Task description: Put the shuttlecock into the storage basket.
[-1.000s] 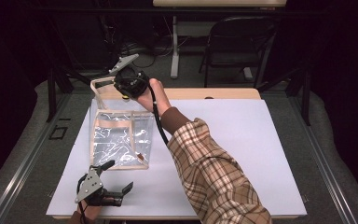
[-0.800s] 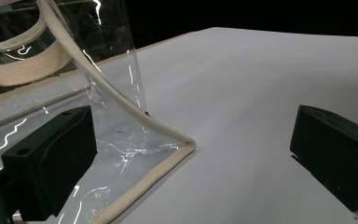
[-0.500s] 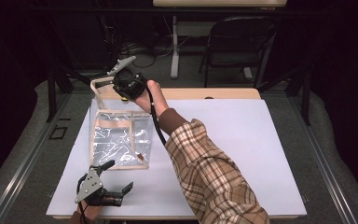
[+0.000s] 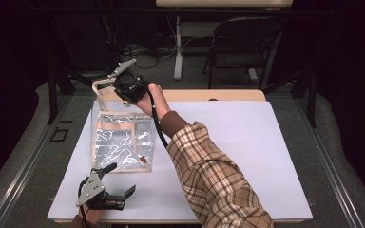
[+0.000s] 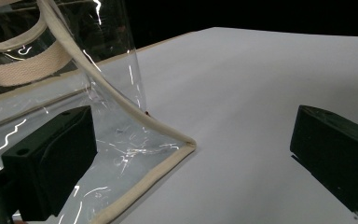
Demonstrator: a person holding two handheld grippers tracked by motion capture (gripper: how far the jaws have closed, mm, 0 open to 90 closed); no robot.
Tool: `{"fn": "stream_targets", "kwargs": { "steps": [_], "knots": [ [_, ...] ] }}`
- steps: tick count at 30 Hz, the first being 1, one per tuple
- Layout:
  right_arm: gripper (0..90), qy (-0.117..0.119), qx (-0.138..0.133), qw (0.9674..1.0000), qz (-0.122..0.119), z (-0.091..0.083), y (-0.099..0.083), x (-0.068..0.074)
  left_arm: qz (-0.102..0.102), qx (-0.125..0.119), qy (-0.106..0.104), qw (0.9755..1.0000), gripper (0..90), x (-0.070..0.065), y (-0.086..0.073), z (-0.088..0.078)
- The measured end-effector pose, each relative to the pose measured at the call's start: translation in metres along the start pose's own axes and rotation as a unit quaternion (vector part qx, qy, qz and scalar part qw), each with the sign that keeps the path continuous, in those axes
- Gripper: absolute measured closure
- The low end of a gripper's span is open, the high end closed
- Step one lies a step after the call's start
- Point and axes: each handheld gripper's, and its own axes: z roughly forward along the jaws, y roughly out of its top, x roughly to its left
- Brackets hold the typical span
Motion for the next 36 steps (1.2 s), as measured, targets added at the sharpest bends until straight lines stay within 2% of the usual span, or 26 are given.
{"fn": "stream_targets", "kwargs": {
  "steps": [36],
  "knots": [
    [90.0,0.002,0.025,0.9997,0.004,0.018,-0.007,0.001,0.0,-0.001,0.001,1.0,0.3,0.0,0.0,0.0]
  ]
}}
